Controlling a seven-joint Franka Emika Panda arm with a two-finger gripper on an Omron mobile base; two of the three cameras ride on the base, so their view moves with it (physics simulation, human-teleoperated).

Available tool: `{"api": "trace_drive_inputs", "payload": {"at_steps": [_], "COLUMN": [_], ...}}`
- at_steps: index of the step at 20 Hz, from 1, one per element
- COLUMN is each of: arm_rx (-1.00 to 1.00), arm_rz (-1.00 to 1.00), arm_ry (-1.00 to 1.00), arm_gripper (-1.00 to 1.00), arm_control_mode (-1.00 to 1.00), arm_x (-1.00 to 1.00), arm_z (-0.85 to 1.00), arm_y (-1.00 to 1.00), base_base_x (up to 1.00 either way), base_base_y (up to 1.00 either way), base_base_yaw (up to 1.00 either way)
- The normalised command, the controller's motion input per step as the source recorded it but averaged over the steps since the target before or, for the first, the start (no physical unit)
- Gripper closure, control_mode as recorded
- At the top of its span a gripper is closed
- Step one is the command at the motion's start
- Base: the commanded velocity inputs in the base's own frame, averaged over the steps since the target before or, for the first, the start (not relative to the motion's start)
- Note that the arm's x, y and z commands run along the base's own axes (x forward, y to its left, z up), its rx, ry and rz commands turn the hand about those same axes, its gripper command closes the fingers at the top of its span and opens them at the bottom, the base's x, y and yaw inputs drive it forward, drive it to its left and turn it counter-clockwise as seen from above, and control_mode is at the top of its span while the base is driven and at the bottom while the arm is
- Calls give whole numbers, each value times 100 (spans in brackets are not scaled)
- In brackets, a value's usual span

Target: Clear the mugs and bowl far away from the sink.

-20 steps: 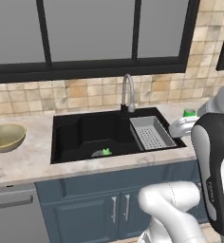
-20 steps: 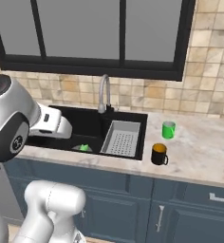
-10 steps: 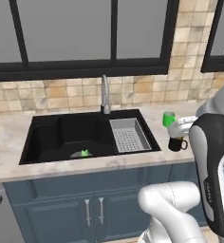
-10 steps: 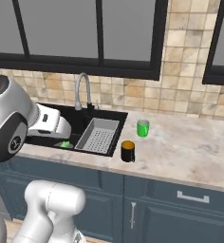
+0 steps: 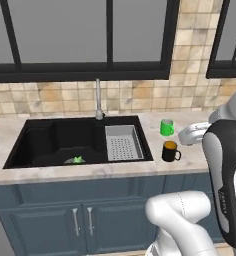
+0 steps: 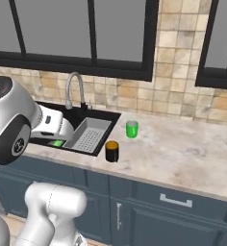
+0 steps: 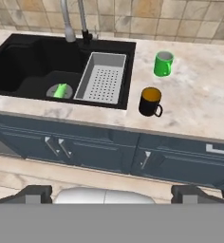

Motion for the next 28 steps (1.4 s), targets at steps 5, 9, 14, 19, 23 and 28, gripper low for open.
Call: {"api": "trace_drive_inputs", "payload": {"at_steps": [5, 9, 14, 19, 23, 28], "arm_rx": [0, 0, 0, 0, 0, 0], "arm_rz": [0, 0, 0, 0, 0, 0], "arm_ry": [0, 0, 0, 0, 0, 0], "arm_gripper": [-100, -100, -100, -100, -100, -100], "arm_control_mode": [100, 100, 100, 100, 100, 100], "arm_x": [0, 0, 0, 0, 0, 0], "arm_z": [0, 0, 0, 0, 0, 0], "arm_y": [0, 0, 0, 0, 0, 0], "base_base_x": [16, 6, 0, 24, 54, 61], "base_base_y": [-24, -60, -75, -16, 0, -24], "base_base_yaw": [22, 26, 22, 11, 12, 10]}}
